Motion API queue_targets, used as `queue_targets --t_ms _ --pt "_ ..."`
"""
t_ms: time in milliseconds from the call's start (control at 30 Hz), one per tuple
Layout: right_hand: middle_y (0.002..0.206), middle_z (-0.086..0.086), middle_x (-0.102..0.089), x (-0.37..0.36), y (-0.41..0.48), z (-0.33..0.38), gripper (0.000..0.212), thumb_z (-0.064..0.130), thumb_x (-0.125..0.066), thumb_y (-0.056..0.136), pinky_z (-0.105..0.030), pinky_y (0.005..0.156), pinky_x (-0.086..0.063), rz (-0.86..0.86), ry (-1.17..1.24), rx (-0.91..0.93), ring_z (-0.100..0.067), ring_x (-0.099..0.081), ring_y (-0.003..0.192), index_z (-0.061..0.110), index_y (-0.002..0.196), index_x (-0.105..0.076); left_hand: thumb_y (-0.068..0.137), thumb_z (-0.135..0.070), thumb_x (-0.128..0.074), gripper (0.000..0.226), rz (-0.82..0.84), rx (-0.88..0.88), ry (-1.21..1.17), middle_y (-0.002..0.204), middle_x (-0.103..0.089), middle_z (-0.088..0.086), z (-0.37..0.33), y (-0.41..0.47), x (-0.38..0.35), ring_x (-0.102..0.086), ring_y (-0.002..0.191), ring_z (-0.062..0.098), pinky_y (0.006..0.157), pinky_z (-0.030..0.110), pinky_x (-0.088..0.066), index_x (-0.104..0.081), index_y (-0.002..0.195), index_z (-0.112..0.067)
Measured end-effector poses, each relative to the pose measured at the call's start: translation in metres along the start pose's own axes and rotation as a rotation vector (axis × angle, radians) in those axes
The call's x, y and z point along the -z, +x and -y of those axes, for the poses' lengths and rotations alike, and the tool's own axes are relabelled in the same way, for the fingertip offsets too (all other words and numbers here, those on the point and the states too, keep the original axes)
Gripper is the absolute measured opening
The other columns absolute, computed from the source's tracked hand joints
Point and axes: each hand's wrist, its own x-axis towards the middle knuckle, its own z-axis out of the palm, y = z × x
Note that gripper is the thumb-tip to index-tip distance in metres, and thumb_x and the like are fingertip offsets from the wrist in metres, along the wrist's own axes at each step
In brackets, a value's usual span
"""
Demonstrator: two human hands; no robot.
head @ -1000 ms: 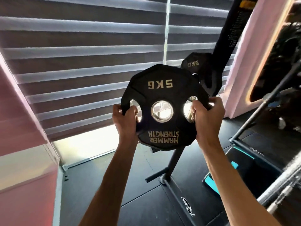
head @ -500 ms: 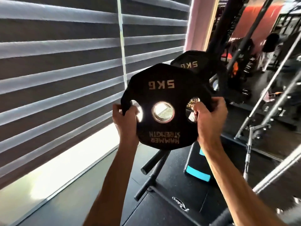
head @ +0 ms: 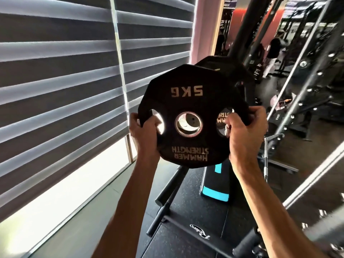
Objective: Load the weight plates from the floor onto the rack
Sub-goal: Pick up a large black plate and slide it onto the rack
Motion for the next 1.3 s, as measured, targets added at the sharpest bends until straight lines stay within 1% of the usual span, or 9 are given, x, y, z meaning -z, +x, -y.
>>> queue_targets --t_ms 167,467,567,633,733,933,1067,1200,1300 --pt "0.081 -0.013 -0.057 0.006 0.014 -0.006 0.024 0.018 -0.065 0.065 -0.033 0.061 -0.043 -0.036 0.010 -0.005 -0.023 -0.052 0.069 0.030 0.080 -0.050 0.076 -0.002 -0.058 0.025 0.069 0.011 0.017 0.086 -0.053 0.006 0.003 0.006 -0.014 -0.051 0.076 0.018 0.061 0.033 -0.044 -0.049 0.088 -0.022" --pt "0.077 0.006 -0.058 0.001 0.023 -0.018 0.026 0.012 -0.060 0.075 -0.032 0.059 -0.047 -0.041 -0.118 0.149 -0.013 -0.056 0.064 0.012 0.099 -0.049 0.081 -0.003 -0.056 0.023 0.122 0.070 0.029 0.079 -0.053 0.001 0.026 0.032 -0.030 -0.050 0.068 0.012 0.058 0.026 -0.043 -0.051 0.097 -0.018" --pt "0.114 0.002 -0.059 0.001 0.027 -0.017 0.052 0.010 -0.059 0.078 -0.030 0.083 -0.052 0.005 -0.244 0.241 -0.006 -0.060 0.102 0.011 0.129 -0.045 0.079 -0.008 -0.055 0.033 0.186 0.070 0.027 0.093 -0.055 0.006 0.037 0.044 -0.037 -0.053 0.079 0.015 0.062 0.027 -0.047 -0.049 0.111 -0.012" --pt "0.144 -0.001 -0.044 0.001 0.034 -0.020 0.074 0.009 -0.058 0.078 -0.039 0.110 -0.041 0.012 -0.338 0.308 -0.011 -0.041 0.135 0.013 0.148 -0.033 0.082 -0.006 -0.053 0.046 0.209 0.061 0.041 0.097 -0.055 0.004 0.042 0.050 -0.045 -0.053 0.085 0.014 0.063 0.024 -0.047 -0.045 0.126 -0.009" --pt "0.162 -0.003 -0.022 0.002 0.048 -0.027 0.089 0.011 -0.055 0.079 -0.053 0.119 -0.024 0.051 -0.390 0.333 -0.018 -0.021 0.150 0.015 0.157 -0.014 0.079 -0.010 -0.057 0.074 0.254 0.108 0.033 0.109 -0.057 0.003 0.049 0.060 -0.057 -0.055 0.096 0.015 0.071 0.029 -0.051 -0.028 0.147 -0.012" --pt "0.163 -0.006 -0.019 0.002 0.082 -0.036 0.093 0.017 -0.053 0.078 -0.059 0.120 -0.016 0.048 -0.491 0.335 -0.024 -0.016 0.151 0.015 0.158 -0.007 0.057 -0.014 -0.058 0.106 0.318 0.197 0.059 0.138 -0.049 0.016 0.054 0.079 -0.085 -0.053 0.117 0.030 0.080 0.037 -0.054 -0.013 0.154 -0.011" --pt "0.161 -0.009 -0.022 0.002 0.099 -0.046 0.092 0.019 -0.054 0.080 -0.060 0.119 -0.017 0.055 -0.517 0.354 -0.026 -0.021 0.149 0.014 0.158 -0.005 0.064 -0.013 -0.061 0.102 0.358 0.218 0.081 0.147 -0.042 0.020 0.058 0.085 -0.098 -0.044 0.133 0.038 0.108 0.054 -0.042 -0.012 0.153 -0.006" --pt "0.161 -0.010 -0.024 0.005 0.102 -0.049 0.088 0.016 -0.057 0.084 -0.053 0.115 -0.032 0.081 -0.510 0.378 -0.024 -0.030 0.146 0.010 0.158 -0.010 0.056 -0.029 -0.067 0.103 0.365 0.187 0.139 0.140 -0.050 0.020 0.065 0.094 -0.095 -0.050 0.128 0.037 0.103 0.053 -0.047 -0.028 0.148 -0.006" --pt "0.159 -0.004 -0.025 0.007 0.101 -0.044 0.088 0.022 -0.060 0.088 -0.043 0.116 -0.035 0.099 -0.525 0.366 -0.013 -0.034 0.141 0.011 0.158 -0.008 0.064 -0.042 -0.064 0.083 0.355 0.158 0.132 0.133 -0.053 0.013 0.069 0.081 -0.090 -0.055 0.121 0.030 0.101 0.050 -0.049 -0.038 0.137 -0.013"
